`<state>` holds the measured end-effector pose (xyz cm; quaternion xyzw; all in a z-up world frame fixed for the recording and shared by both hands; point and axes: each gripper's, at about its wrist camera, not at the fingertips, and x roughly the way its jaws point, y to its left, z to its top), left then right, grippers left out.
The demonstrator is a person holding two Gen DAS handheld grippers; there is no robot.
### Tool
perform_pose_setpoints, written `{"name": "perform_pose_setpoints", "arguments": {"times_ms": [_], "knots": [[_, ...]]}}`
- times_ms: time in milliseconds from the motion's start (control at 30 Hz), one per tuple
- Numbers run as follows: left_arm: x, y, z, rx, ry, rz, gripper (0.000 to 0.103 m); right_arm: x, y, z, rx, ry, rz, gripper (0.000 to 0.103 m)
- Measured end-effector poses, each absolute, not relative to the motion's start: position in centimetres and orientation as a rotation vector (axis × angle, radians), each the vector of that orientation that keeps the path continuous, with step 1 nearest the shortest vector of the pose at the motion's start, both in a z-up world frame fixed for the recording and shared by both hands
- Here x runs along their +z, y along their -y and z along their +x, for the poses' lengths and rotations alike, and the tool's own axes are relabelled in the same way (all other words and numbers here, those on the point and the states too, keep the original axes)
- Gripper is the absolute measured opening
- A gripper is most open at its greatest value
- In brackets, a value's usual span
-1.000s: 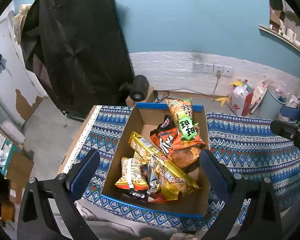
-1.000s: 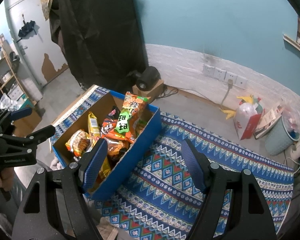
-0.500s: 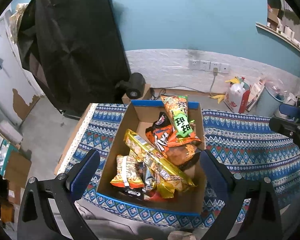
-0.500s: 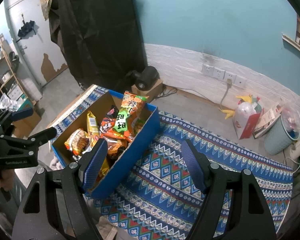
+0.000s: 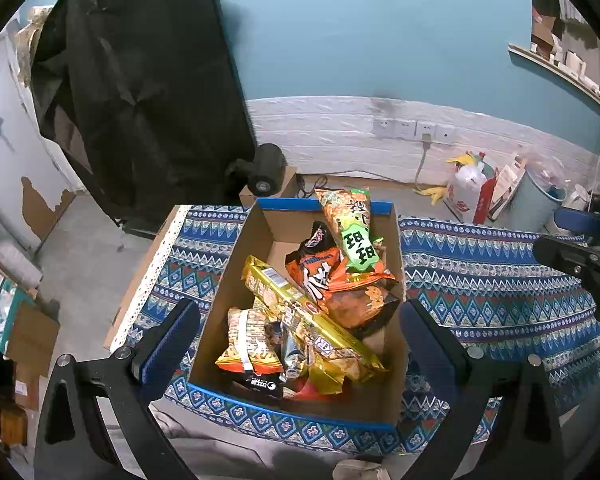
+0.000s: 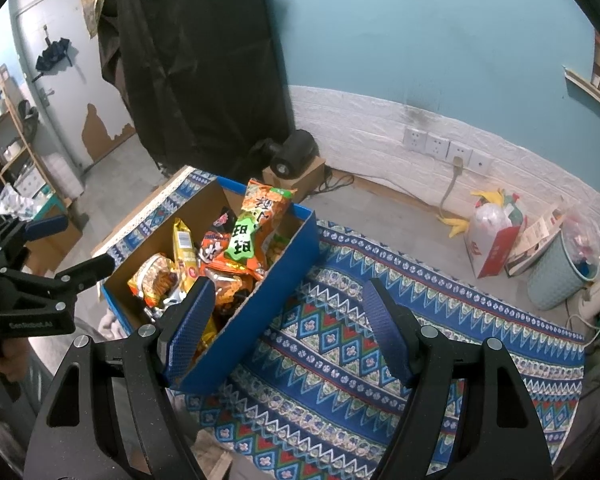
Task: Organize snacks
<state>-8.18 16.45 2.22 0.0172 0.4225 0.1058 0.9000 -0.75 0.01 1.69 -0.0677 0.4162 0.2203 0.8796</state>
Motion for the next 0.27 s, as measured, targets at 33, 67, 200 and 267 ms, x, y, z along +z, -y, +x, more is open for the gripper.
{"name": "perform_pose_setpoints", "arguments": {"times_ms": [33,67,200,267], "knots": [[2.23,-16.36,-8.19,0.218,-0.873,0.037,0.101,1.68,0.0,-0.8,0.459,-0.868,-0.141,0.075],[2.26,-16.31,-8.21,0.217,-0.871,0.038,0.101,1.67,0.04,-0.83,0.459,-0.868,-0.141,0.075],[2.34,-16.21,-8.39,0.209,-0.863,0.034,0.101,1.69,0.05,-0.86,0.459,-0.867,-0.143,0.075],[2.34,-16.25,-8.39,0.208,-0.863,0.03,0.101,1.67,0.03,-0.88,0.458,-0.868,-0.143,0.075]]}}
